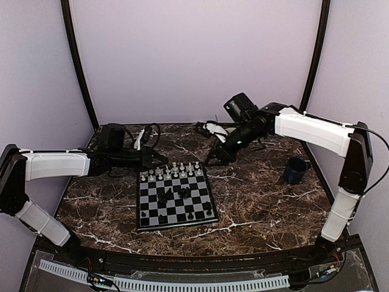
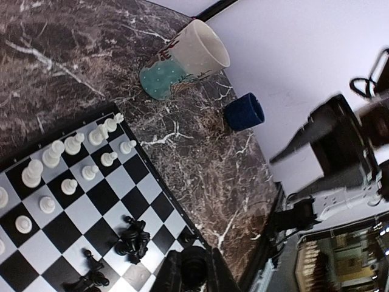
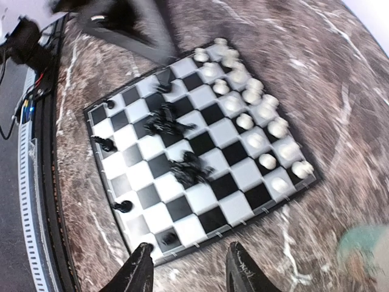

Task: Set up the chess pieces on the board
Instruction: Place the queen at e8.

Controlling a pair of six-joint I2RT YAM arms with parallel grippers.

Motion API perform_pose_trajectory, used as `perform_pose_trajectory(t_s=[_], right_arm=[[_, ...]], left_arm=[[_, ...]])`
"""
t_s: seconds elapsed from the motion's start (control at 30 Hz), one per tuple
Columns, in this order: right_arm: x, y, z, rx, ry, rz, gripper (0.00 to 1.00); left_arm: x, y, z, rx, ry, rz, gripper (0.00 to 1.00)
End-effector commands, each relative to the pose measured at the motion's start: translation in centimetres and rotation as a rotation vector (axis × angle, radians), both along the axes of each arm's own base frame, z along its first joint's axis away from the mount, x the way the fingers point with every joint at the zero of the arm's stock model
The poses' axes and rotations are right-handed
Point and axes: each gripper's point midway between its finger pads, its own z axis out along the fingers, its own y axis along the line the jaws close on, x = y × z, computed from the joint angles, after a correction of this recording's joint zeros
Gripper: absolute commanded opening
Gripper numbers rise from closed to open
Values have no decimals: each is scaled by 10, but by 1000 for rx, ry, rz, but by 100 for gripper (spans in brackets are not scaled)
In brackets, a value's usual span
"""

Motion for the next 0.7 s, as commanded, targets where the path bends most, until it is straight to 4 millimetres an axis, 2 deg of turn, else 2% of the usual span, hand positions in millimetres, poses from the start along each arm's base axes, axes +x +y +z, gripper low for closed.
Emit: perform_pose_trajectory(t_s=[0.0,0.13,0.23,0.47,0.67], right_arm=[[27,-39,2,109,41,-71,42],[44,-75,-11,140,99,-149,42],[51,-88,-11,160,78,-184,42],[53,-91,-13,148,58,-190,42],[53,-88,-15,151,78,-180,42]], left_arm=[[-17,7,-4,275,-250,-80,7],[-36,3,-4,395,-388,-147,7],[-51,-1,-5,442,-454,-198,7],[-87,-6,-22,519,-570,-306,7],[-105,-12,-44,571,-594,-401,7]])
